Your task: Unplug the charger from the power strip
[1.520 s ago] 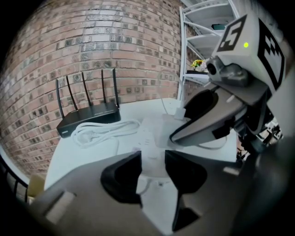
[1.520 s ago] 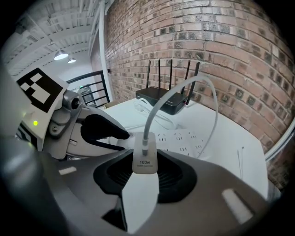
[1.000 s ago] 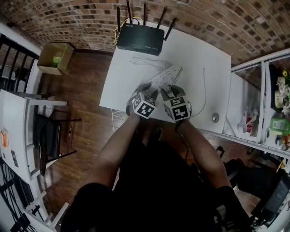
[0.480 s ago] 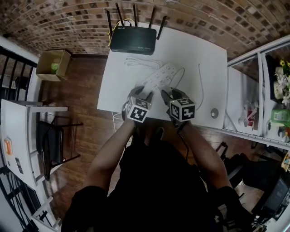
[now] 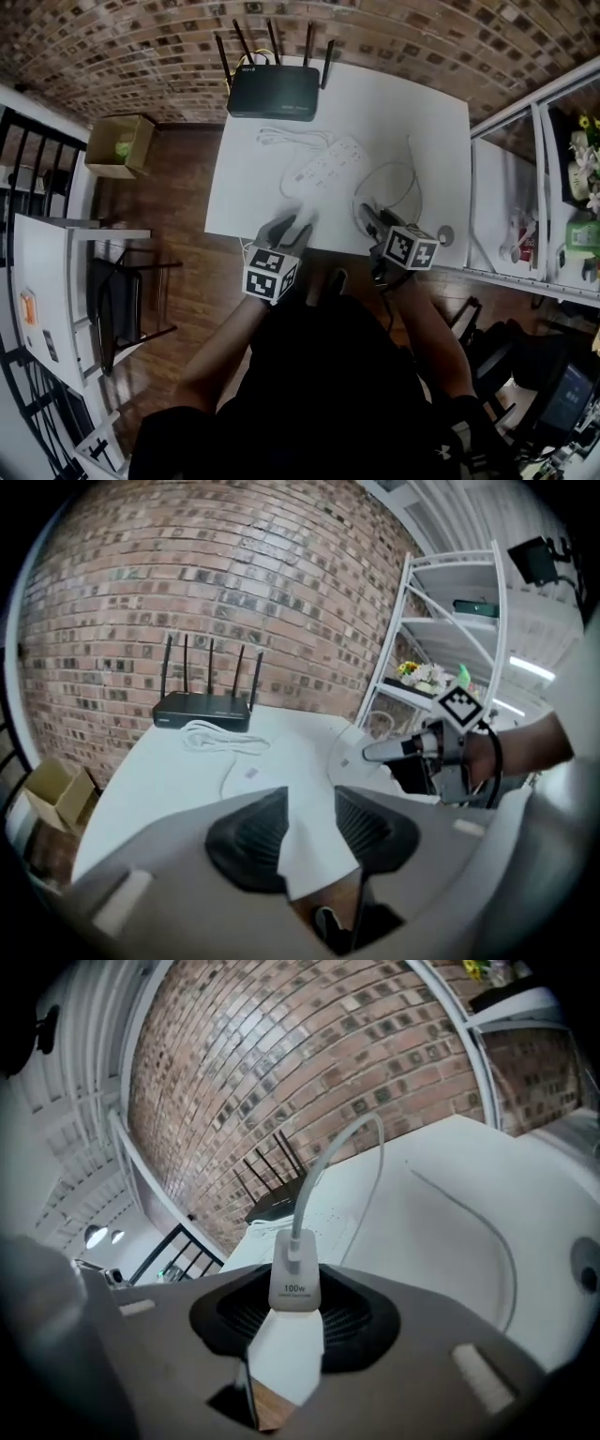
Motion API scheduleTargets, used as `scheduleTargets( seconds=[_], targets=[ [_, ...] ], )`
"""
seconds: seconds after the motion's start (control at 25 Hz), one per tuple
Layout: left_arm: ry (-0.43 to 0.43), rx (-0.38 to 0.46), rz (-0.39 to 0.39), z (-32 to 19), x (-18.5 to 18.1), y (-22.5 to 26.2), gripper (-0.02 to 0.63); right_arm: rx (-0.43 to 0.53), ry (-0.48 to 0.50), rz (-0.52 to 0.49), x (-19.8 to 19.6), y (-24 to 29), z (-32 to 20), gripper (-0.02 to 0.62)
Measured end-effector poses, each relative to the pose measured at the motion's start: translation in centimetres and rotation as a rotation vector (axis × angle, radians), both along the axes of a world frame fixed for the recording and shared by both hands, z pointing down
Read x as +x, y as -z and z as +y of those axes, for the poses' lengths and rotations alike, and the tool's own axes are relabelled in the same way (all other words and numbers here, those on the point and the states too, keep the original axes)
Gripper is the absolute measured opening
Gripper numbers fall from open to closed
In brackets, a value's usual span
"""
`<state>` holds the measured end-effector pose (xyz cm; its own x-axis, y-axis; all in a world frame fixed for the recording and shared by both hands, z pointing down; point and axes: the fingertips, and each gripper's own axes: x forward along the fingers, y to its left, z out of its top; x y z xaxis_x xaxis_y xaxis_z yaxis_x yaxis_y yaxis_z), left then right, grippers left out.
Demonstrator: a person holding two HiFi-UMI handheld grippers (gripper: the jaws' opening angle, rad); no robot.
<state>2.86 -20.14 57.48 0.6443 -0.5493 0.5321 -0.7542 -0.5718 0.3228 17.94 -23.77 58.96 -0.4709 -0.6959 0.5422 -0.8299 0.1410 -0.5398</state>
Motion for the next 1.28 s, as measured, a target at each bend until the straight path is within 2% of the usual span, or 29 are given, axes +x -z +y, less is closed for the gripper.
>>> scheduleTargets(
  seconds=[0.16,0.4,0.92,1.28],
  targets=[
    [0.003,-0.039,0.005,1.2,-0.2,0.3,0.149,-0.026,-0.074,-0.064,2.5,-1.8,1.0,0.143],
    [-0.008,-0.055,-0.011,2.5,-0.3,0.1,0.149,-0.071,-0.145,-0.143,4.3,-3.4,2.1,0.143],
    [-0.047,-0.086,0.0,3.9,1.5,-0.7,0.147,-0.154,-0.177,-0.135,6.1,-6.4,3.8,0.143],
    [-0.068,-0.077,0.015,4.1,2.9,-0.4,0.147,-0.189,-0.177,-0.125,6.8,-7.3,3.8,0.143]
  ],
)
